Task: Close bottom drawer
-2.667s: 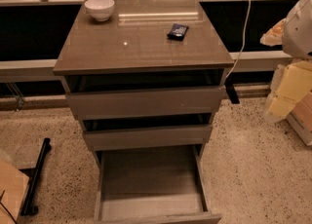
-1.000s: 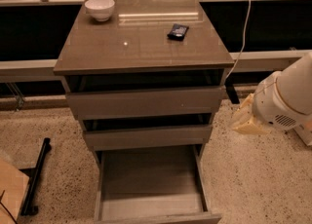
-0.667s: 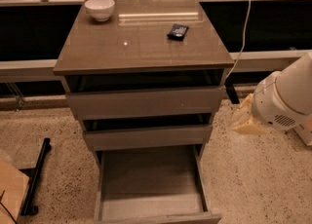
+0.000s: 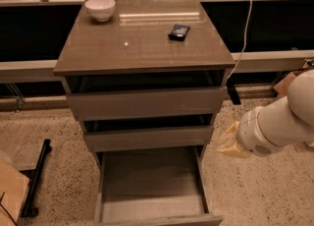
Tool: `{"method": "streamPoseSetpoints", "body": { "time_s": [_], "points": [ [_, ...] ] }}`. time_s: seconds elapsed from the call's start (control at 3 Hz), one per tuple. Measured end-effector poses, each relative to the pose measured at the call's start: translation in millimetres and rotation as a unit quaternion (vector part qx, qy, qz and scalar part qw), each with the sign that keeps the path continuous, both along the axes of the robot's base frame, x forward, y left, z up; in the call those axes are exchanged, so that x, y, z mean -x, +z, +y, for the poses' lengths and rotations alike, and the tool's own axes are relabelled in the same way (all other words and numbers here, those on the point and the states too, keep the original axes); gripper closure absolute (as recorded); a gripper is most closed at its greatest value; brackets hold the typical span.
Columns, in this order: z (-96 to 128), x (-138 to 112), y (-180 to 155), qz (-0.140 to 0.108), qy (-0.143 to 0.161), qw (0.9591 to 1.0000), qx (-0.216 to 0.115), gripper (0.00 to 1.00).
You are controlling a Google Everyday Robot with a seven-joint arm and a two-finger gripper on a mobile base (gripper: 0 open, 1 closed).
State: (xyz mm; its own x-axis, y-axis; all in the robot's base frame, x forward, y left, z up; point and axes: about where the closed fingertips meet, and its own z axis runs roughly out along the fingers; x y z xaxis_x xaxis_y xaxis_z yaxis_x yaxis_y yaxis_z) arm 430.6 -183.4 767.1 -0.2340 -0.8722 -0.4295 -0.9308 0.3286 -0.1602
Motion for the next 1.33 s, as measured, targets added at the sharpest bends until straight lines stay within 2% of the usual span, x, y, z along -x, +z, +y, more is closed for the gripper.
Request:
{"method": "streamPoseSetpoints", "body": {
  "time_s": [0.33,0.67,1.0,1.33],
  "points": [
    [4,-1,-59,0.010,-0.013,0.9991,-0.040,1.00],
    [4,-6,-64,0.006,-0.016,0.9990,-0.042,1.00],
    [16,-3,-85,0.025,-0.007,0.9988,-0.042,1.00],
    [25,-3,-123,0.043,-0.004,0.9974,-0.058,1.00]
  ]
}}
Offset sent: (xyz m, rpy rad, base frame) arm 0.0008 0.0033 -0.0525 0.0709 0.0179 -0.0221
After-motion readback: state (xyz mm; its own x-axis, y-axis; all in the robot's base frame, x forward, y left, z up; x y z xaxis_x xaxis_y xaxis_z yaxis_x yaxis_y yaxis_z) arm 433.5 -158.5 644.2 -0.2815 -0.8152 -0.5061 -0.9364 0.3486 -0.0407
